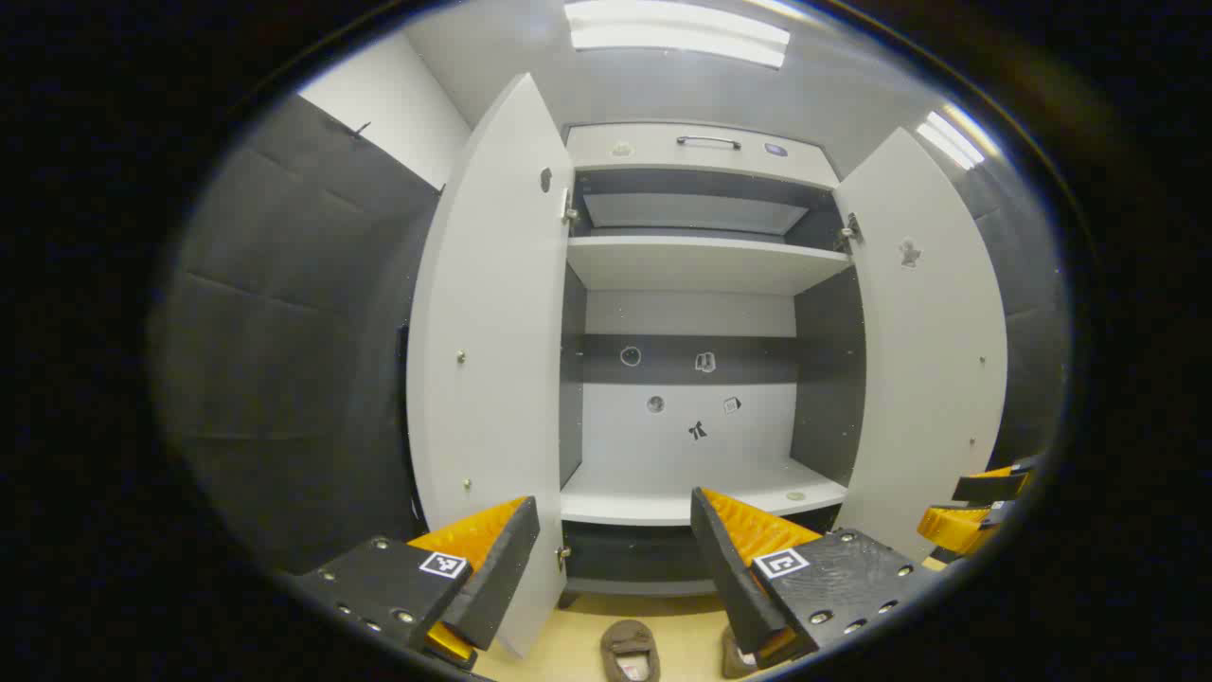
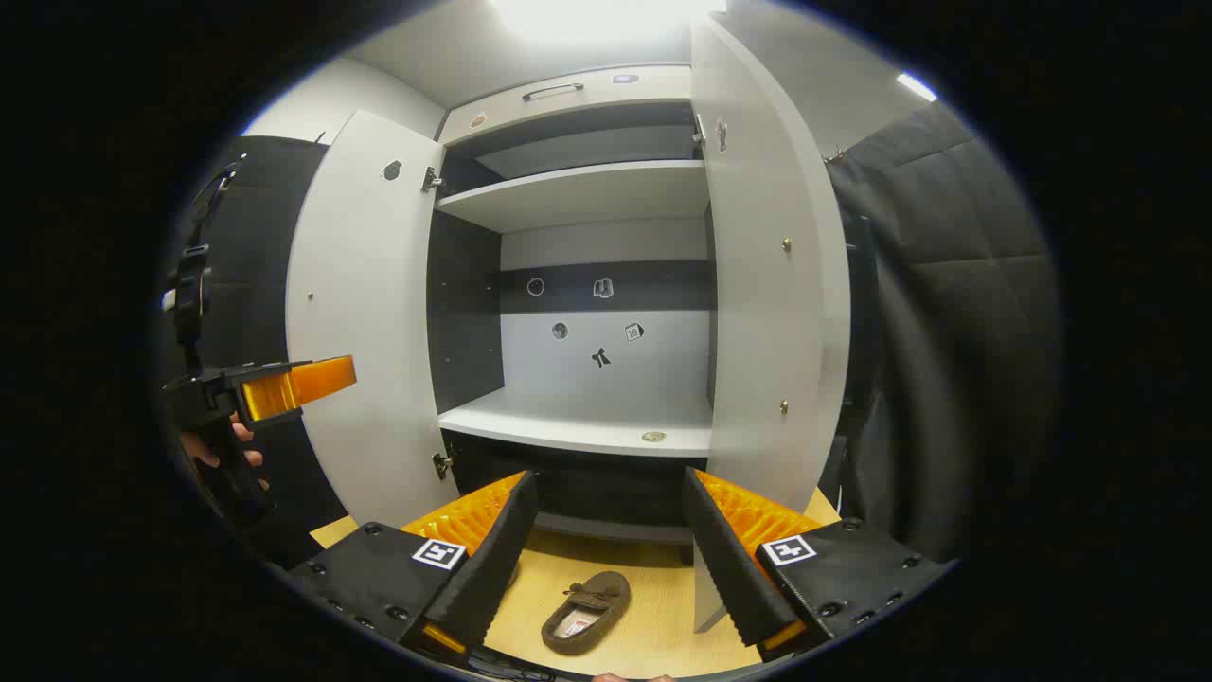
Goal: Grab one shoe with the right hand and put it into the shoe cabinet, grab the other shoe with the left hand and put it into the shoe cabinet; then close the right door with the right hand and the left door with the left hand.
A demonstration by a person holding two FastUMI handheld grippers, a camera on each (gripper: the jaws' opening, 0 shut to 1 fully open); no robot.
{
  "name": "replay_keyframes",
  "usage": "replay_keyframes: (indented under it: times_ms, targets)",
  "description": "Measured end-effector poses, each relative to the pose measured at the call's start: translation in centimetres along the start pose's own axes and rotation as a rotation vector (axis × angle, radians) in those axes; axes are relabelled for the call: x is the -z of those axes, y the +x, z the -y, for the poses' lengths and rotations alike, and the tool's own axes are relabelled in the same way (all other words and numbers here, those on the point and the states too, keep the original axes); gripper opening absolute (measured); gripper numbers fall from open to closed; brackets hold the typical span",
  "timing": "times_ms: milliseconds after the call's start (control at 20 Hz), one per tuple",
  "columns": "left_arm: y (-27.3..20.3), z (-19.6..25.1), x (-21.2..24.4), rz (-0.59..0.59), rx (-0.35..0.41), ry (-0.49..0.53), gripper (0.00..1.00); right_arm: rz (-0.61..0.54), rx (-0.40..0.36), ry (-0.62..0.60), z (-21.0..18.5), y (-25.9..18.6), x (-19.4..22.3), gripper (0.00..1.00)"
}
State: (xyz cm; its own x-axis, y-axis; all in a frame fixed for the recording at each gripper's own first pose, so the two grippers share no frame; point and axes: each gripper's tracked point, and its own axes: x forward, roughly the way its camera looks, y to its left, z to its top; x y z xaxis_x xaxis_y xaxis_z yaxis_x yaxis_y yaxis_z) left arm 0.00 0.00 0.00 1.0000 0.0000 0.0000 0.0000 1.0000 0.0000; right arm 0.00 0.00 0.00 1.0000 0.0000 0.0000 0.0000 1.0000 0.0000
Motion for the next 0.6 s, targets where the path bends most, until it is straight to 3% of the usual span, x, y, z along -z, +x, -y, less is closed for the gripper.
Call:
replay_keyframes:
  times_ms: [50,100,150,300,350,400,500,600]
  targets:
    - [0.1,-0.6,0.2,-0.001,0.008,-0.001,0.97,0.001,0.017,-0.006,-0.5,0.3,-0.2,0.98]
    - [0.2,-1.1,0.4,-0.002,0.018,-0.006,0.97,0.008,0.032,-0.006,-0.8,0.6,-0.5,0.92]
    - [0.3,-1.4,0.8,-0.005,0.03,-0.015,0.97,0.018,0.044,0.0,-1.1,0.9,-0.9,0.98]
    - [1.1,-1.9,2.2,-0.04,0.062,-0.038,0.97,0.023,0.077,0.022,-1.8,1.8,-1.2,0.98]
    - [1.3,-1.7,2.5,-0.048,0.079,-0.048,0.97,0.019,0.091,0.024,-1.8,2.0,-1.1,0.92]
    - [1.5,-1.6,2.7,-0.051,0.099,-0.055,0.97,0.011,0.108,0.026,-1.8,2.2,-0.9,0.98]
    - [1.6,-1.4,3.0,-0.052,0.135,-0.053,0.93,0.0,0.139,0.027,-1.8,2.5,-0.9,0.98]
    - [2.0,-1.2,3.9,-0.069,0.17,-0.031,0.97,-0.008,0.179,0.019,-1.4,2.5,-0.9,0.98]
